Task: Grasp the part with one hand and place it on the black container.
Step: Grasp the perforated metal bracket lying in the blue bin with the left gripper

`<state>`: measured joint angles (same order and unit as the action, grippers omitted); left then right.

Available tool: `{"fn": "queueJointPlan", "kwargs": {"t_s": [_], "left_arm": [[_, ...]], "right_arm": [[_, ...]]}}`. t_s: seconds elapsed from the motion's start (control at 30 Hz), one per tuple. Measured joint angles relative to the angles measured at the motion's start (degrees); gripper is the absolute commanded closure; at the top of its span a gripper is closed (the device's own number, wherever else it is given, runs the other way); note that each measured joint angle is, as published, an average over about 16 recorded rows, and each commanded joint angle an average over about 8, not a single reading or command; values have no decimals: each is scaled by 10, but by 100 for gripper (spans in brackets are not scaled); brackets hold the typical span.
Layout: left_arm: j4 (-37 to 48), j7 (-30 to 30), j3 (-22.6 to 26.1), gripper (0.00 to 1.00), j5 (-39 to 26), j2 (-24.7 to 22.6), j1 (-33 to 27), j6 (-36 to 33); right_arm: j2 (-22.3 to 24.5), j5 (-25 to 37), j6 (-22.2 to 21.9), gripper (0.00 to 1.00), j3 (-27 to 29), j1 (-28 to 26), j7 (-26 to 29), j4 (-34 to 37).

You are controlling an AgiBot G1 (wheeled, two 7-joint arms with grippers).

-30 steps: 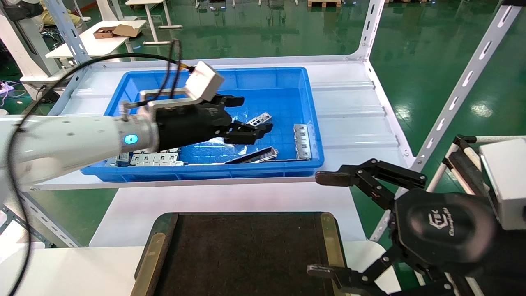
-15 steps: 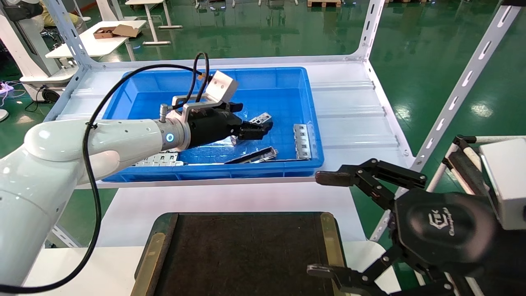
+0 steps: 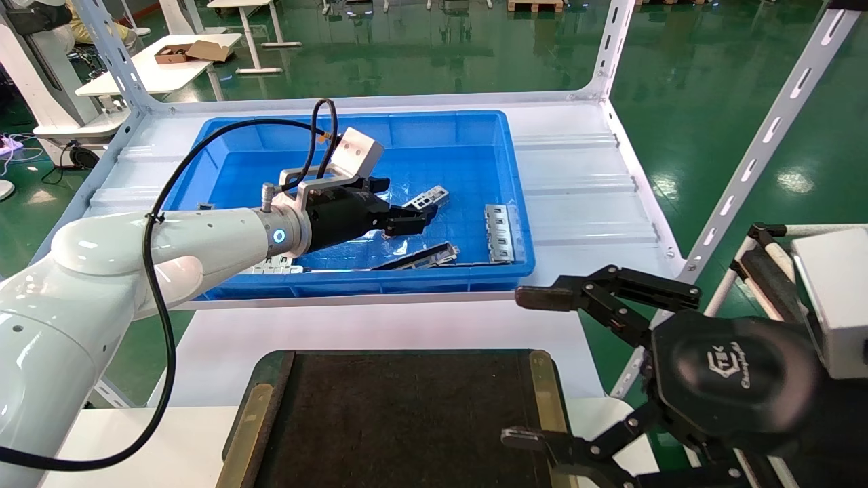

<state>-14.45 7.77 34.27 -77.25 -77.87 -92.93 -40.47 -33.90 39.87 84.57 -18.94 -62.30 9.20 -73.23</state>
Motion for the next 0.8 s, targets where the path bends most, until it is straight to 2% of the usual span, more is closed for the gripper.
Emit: {"fn": "queueJointPlan", "kwargs": {"t_s": [0.8], "left_arm": [[14, 2, 48, 100, 58, 2, 13, 15]], "right_arm": [[0, 0, 0, 100, 0, 0, 0, 0]]}}
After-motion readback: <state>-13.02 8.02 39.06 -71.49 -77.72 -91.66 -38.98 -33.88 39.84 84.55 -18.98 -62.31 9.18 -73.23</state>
